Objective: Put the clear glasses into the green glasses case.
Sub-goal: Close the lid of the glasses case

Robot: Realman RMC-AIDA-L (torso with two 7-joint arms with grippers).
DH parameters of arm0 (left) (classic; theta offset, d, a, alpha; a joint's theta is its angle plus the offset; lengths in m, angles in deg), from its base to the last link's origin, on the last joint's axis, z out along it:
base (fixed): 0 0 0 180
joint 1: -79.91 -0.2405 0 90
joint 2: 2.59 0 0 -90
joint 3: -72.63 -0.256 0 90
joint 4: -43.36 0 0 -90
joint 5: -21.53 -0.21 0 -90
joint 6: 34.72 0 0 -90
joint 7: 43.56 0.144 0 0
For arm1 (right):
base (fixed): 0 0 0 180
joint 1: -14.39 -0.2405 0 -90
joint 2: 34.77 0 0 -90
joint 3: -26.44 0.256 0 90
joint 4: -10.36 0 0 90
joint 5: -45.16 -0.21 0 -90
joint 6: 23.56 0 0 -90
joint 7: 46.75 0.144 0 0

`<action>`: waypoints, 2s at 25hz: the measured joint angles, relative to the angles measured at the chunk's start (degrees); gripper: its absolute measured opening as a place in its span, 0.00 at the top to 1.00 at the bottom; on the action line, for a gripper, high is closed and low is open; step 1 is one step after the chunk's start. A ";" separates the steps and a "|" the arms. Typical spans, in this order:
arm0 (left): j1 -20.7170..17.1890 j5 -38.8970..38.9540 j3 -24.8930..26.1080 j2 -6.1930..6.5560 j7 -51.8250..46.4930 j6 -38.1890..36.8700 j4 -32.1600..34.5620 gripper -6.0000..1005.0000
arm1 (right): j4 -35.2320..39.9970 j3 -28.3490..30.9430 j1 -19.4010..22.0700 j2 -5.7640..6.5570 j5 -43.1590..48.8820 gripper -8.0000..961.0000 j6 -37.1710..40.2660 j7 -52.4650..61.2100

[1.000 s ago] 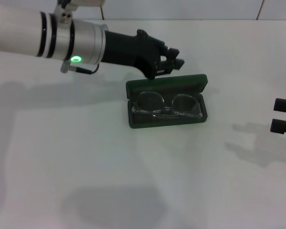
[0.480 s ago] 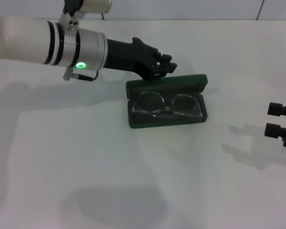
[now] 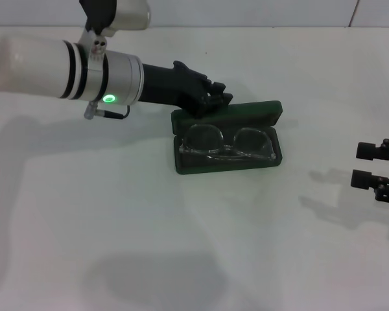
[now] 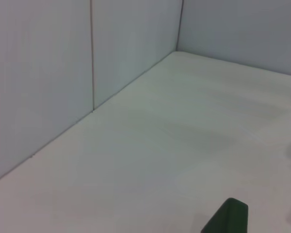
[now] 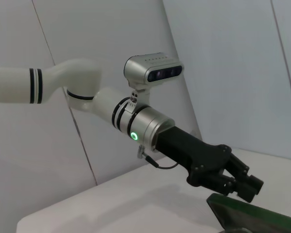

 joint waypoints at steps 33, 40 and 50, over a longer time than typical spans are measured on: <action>-0.13 0.88 -3.98 -0.19 -0.53 -2.75 -1.36 0.81 | -1.97 0.04 -0.01 -0.17 -0.05 0.39 -1.86 -1.79; -0.88 0.75 -3.93 -0.28 -0.56 -4.54 -1.41 0.87 | -2.03 0.04 0.00 -0.17 -0.03 0.39 -1.80 -1.79; -2.05 1.02 -4.83 -0.69 -0.21 -5.87 -1.43 0.89 | -2.01 0.04 0.00 -0.17 0.00 0.39 -1.79 -1.79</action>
